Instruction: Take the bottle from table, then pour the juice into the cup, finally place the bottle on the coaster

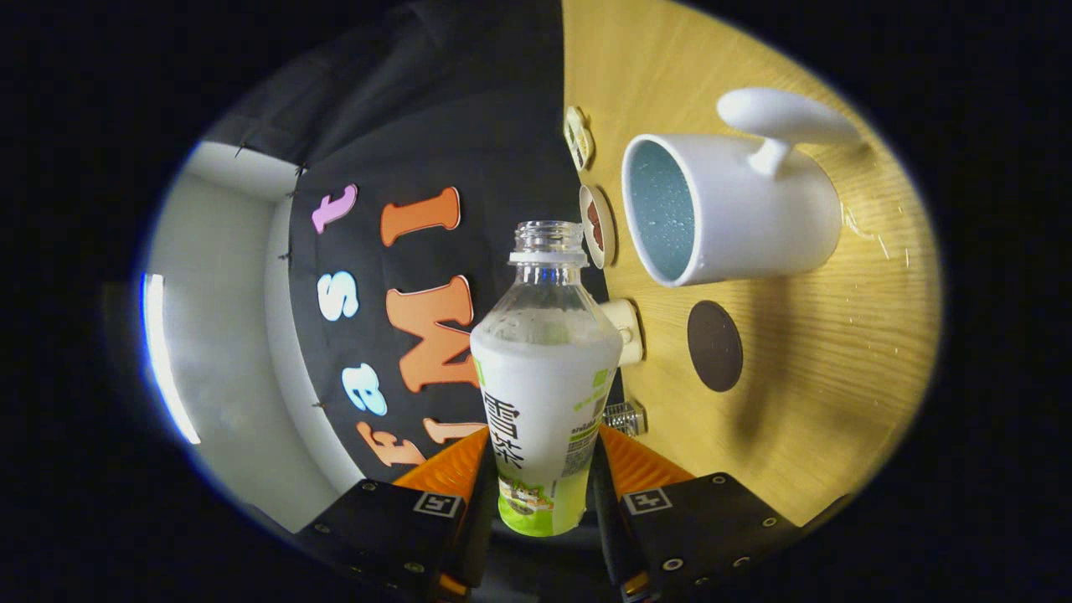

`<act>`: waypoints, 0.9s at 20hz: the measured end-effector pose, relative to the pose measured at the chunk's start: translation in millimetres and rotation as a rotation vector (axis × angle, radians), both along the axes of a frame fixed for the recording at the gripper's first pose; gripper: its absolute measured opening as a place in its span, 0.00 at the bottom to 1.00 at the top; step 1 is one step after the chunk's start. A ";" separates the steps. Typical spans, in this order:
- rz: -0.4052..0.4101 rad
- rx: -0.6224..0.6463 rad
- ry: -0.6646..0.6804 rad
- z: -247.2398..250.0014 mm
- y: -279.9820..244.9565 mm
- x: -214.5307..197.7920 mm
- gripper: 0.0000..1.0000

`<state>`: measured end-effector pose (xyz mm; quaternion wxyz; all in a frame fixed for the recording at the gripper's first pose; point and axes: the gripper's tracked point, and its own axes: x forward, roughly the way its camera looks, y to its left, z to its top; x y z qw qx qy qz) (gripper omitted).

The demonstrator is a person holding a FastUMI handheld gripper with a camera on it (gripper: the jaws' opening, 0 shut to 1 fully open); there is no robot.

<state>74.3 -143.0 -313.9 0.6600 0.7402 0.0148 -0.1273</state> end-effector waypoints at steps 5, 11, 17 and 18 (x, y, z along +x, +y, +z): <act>0.016 -0.279 0.164 -22.2 -5.4 1.7 0.57; 0.113 -0.601 0.296 -15.6 -15.9 1.5 0.57; 0.202 -0.920 0.381 -6.9 -23.7 11.5 0.57; 0.218 -0.974 0.394 -7.6 -25.9 13.3 0.57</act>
